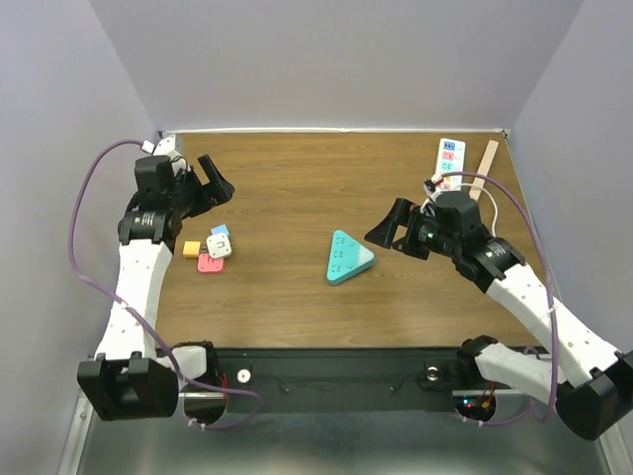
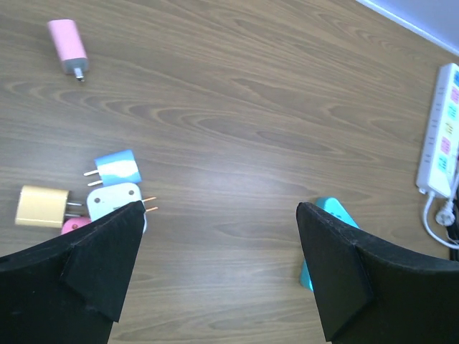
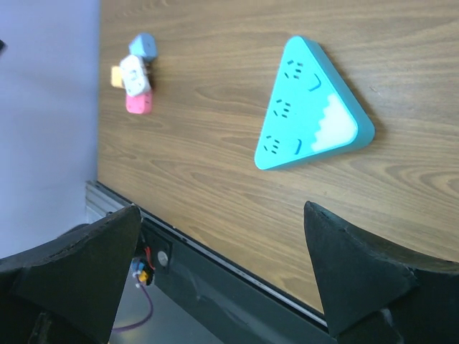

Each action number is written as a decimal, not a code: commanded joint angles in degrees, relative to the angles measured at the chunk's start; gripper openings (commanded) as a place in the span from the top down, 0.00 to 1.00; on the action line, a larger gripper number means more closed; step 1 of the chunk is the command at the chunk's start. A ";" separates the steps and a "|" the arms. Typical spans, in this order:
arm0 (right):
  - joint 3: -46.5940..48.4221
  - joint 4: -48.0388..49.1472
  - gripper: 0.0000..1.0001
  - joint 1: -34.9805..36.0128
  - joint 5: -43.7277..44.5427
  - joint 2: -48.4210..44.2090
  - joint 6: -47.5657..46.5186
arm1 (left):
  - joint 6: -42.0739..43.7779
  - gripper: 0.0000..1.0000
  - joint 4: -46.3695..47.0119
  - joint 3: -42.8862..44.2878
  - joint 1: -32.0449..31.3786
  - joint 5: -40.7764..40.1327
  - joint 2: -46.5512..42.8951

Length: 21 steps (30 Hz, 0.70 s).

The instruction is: Pull the plug off the socket

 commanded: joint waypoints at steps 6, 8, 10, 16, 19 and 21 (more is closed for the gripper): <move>1.65 -2.85 0.00 0.08 6.28 -10.83 3.48 | -1.12 0.01 4.15 -3.20 0.15 7.88 -11.66; 0.95 -4.43 0.00 0.08 6.64 -13.12 3.57 | -2.00 0.01 3.88 -4.69 0.15 6.57 -12.71; -1.50 -5.14 0.00 -0.01 6.38 -14.27 4.01 | -2.62 0.01 3.79 -6.09 0.15 6.21 -13.41; -11.77 -2.95 0.00 -0.01 7.42 -12.25 10.33 | -2.53 0.01 2.47 -9.17 0.06 6.74 -15.61; -16.00 4.34 0.00 -0.01 11.02 -12.95 13.85 | -2.53 0.01 1.86 -10.05 0.06 7.00 -16.05; -19.34 8.46 0.00 0.08 13.83 -11.73 17.01 | -2.70 0.01 1.77 -11.10 0.15 6.65 -16.49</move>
